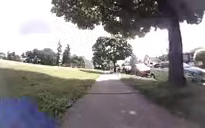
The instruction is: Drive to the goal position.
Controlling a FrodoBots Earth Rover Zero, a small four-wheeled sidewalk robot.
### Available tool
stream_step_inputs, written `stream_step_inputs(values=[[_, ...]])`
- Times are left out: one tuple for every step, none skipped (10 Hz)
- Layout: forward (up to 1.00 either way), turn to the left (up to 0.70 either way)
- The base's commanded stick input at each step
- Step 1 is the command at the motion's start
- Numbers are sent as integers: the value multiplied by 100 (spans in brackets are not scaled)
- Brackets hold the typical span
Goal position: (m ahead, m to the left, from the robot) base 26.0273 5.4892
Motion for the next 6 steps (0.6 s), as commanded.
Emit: stream_step_inputs(values=[[70,0],[70,0],[70,0],[70,0],[70,0],[70,0]])
